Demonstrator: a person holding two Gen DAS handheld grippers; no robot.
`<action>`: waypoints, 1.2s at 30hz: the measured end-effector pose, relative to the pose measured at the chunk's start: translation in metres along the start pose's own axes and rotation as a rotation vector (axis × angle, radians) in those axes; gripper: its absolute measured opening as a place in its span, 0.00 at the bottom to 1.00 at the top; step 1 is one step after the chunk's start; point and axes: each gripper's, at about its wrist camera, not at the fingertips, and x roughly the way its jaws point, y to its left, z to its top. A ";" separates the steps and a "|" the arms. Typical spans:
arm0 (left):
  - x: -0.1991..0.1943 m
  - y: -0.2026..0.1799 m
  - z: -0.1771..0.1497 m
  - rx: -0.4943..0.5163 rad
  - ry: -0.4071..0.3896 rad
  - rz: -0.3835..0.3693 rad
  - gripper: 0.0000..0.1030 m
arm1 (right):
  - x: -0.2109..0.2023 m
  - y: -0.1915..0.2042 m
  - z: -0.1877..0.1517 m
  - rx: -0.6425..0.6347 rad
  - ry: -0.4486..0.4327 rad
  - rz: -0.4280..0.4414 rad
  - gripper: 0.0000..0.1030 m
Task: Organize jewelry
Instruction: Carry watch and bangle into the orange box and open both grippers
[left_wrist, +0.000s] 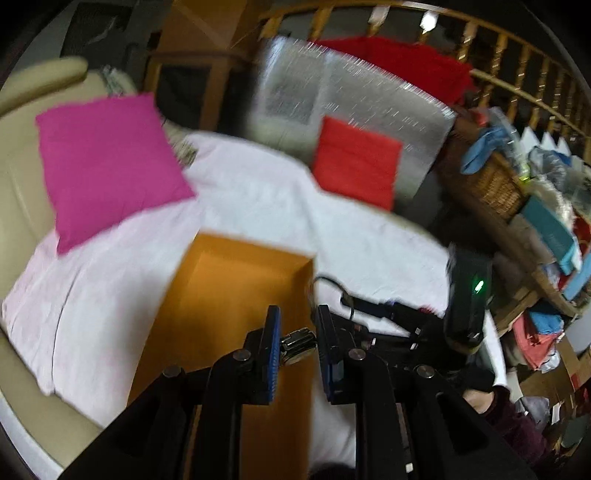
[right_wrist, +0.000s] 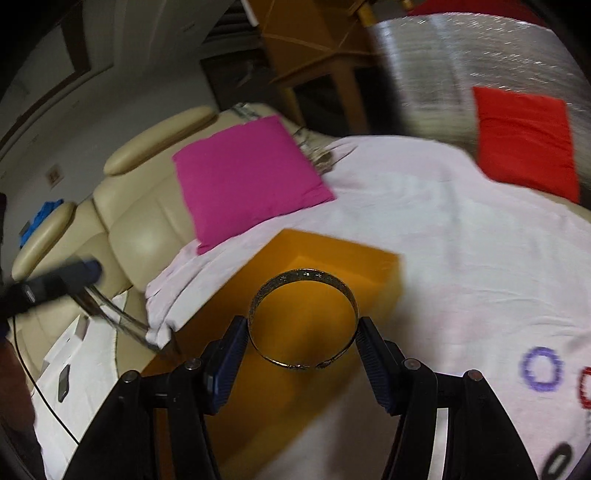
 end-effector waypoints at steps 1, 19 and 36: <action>0.009 0.006 -0.006 -0.008 0.028 0.010 0.19 | 0.011 0.005 -0.003 -0.009 0.014 -0.005 0.62; 0.055 -0.014 -0.038 0.096 0.145 0.155 0.34 | 0.009 -0.044 -0.009 0.147 -0.046 -0.129 0.74; 0.095 -0.147 -0.068 0.287 0.226 0.000 0.48 | -0.127 -0.159 -0.042 0.318 -0.028 -0.409 0.74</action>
